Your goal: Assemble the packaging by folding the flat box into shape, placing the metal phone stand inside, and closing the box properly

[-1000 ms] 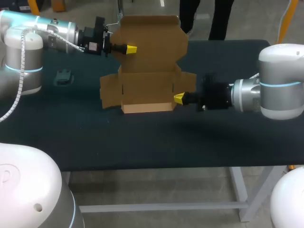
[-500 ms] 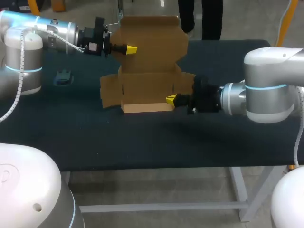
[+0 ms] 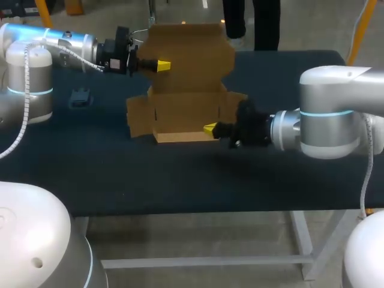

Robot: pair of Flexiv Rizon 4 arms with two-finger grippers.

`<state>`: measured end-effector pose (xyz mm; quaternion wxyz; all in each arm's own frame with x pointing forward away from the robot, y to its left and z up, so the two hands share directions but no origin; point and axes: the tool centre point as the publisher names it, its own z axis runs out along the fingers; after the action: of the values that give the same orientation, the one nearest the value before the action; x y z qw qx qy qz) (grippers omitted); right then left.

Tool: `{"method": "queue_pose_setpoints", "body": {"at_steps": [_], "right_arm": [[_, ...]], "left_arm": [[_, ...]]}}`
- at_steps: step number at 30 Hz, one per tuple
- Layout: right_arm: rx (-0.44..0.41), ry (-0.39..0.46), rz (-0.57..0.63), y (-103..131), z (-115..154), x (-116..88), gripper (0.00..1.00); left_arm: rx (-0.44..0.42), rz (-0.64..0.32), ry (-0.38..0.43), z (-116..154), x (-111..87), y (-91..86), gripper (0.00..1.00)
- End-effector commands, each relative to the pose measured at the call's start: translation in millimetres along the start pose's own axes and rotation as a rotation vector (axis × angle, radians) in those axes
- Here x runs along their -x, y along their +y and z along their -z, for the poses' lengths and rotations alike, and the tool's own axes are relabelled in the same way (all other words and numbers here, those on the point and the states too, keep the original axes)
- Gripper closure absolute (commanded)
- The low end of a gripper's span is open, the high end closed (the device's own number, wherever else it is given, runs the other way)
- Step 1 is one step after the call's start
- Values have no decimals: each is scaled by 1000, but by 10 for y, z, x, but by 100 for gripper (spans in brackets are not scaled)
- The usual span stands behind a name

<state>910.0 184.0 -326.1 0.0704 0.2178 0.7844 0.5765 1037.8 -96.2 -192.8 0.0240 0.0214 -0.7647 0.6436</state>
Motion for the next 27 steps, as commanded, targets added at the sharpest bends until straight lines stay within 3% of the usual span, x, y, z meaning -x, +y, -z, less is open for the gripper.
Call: {"method": "queue_pose_setpoints", "body": {"at_steps": [1, 15, 27], "right_arm": [[16, -17, 3, -73, -142, -4, 100], [21, -79, -11, -172, -457, 106, 100], [-25, -145, -33, -289, -740, 233, 100]], "left_arm": [[-2, 0, 19, 9, 39, 31, 100], [-2, 0, 19, 9, 39, 31, 100], [-2, 0, 19, 9, 39, 31, 100]]}}
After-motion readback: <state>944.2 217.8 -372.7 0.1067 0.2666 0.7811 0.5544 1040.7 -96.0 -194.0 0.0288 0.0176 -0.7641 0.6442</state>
